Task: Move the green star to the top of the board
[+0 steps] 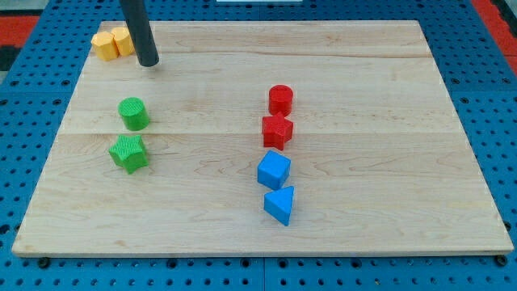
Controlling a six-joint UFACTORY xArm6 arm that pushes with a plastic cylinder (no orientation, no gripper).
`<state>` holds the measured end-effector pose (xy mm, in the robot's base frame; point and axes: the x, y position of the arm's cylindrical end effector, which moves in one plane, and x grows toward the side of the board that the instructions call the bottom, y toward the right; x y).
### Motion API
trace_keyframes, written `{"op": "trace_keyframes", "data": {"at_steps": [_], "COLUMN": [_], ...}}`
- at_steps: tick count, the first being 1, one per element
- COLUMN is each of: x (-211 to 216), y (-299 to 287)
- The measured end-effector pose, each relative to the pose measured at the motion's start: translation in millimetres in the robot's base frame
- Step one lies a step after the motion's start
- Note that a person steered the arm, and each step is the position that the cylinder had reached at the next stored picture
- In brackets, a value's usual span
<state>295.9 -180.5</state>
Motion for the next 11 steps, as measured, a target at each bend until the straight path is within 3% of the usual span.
{"op": "trace_keyframes", "data": {"at_steps": [1,2,3,4,5,6,7,9,11], "x": [20.4,61.3,143.9,220.4,243.3,233.8,252.7,168.4,160.1], "y": [8.6,54.7,94.5,73.2,-34.1,-20.5,-7.6,-12.8,23.3]}}
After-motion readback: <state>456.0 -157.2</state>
